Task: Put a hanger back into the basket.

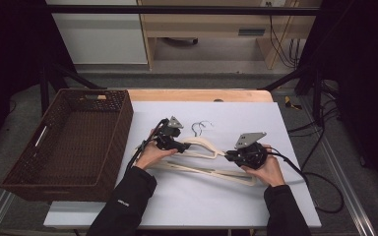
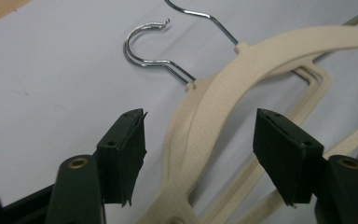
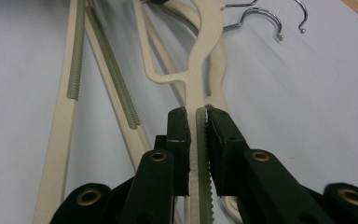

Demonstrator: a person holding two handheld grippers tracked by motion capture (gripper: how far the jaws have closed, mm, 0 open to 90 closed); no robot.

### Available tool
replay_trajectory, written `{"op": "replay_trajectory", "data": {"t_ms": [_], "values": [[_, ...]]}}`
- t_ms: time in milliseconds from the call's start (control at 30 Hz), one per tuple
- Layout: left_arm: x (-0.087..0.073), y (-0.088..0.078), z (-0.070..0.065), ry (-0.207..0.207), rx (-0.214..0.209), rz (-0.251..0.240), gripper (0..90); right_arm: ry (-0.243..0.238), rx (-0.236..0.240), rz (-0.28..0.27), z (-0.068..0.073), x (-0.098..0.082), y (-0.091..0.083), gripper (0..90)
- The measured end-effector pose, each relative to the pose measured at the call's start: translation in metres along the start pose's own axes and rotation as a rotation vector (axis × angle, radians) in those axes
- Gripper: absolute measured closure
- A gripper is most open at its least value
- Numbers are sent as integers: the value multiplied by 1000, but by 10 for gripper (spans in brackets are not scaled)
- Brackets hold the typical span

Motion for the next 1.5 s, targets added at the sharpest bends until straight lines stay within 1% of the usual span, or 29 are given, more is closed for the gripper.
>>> {"op": "replay_trajectory", "data": {"t_ms": [33,67,100,133,233,267,300,333,367,400,433,467,500,667,700,800,833,967,1000,1033,1100,1167,1233,1300,1333,1400,1433,1467,1500], "values": [[-1,2,1,5,9,8,376,-2,2,-1,0,0,0,796],[-2,4,1,10,8,17,395,1,3,0,1,0,0,795],[-3,6,1,5,7,26,416,3,6,-1,1,0,1,795],[-5,7,1,5,3,33,436,-9,7,-6,1,1,1,795],[-9,11,3,-2,7,55,494,-2,6,-2,2,0,0,795],[-10,12,4,4,12,62,512,-12,7,-3,1,0,0,795],[-11,12,5,8,13,72,534,-8,7,-5,1,0,-1,795],[-11,13,5,9,23,66,559,-17,11,-7,1,1,-1,795],[-11,13,5,8,17,66,585,-15,10,-7,2,1,0,795],[-12,12,4,13,3,73,604,-16,10,-8,2,1,0,795],[-11,11,3,19,-1,70,631,-15,9,-8,2,1,0,795],[-11,10,3,28,11,68,647,-12,9,-9,2,1,0,795],[-11,9,3,49,13,78,662,-14,11,-11,2,1,0,795],[-9,-1,-2,89,39,74,691,-11,23,-20,4,1,-2,793],[-9,-5,-2,102,49,75,696,-17,19,-16,3,1,-3,792],[-5,-17,-7,115,61,50,703,-22,26,-21,3,1,-4,795],[-4,-21,-9,125,69,52,706,-17,28,-23,4,1,-4,796],[-4,-35,-19,162,77,46,726,-15,43,-30,7,1,-7,797],[-6,-38,-23,172,73,54,733,-17,45,-26,7,0,-8,796],[-7,-41,-26,179,71,50,741,-17,41,-24,7,0,-9,796],[-10,-46,-32,198,57,64,753,-14,49,-33,7,0,-11,799],[-13,-52,-37,203,45,49,757,-8,60,-28,9,0,-13,802],[-18,-57,-43,215,25,71,771,-5,67,-38,10,0,-14,799],[-22,-61,-49,226,4,79,788,-9,71,-46,10,1,-16,789],[-23,-64,-54,217,-17,75,792,-7,78,-50,11,1,-16,786],[-25,-70,-60,221,-31,71,799,-4,80,-51,12,1,-17,778],[-26,-73,-64,217,-42,66,801,-17,89,-52,12,1,-18,774],[-27,-75,-65,220,-46,71,805,-8,88,-55,13,1,-19,768],[-27,-78,-69,213,-61,62,807,-3,96,-57,14,2,-19,763]]}}
Point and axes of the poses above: each handheld gripper's, and its own axes: y roughly forward along the jaws, x roughly out of its top, z roughly to its left, the point moved 10 cm from there along y, roughly forward along the jaws, and after that the axes turned 5 degrees about z, right-handed, at the moved point
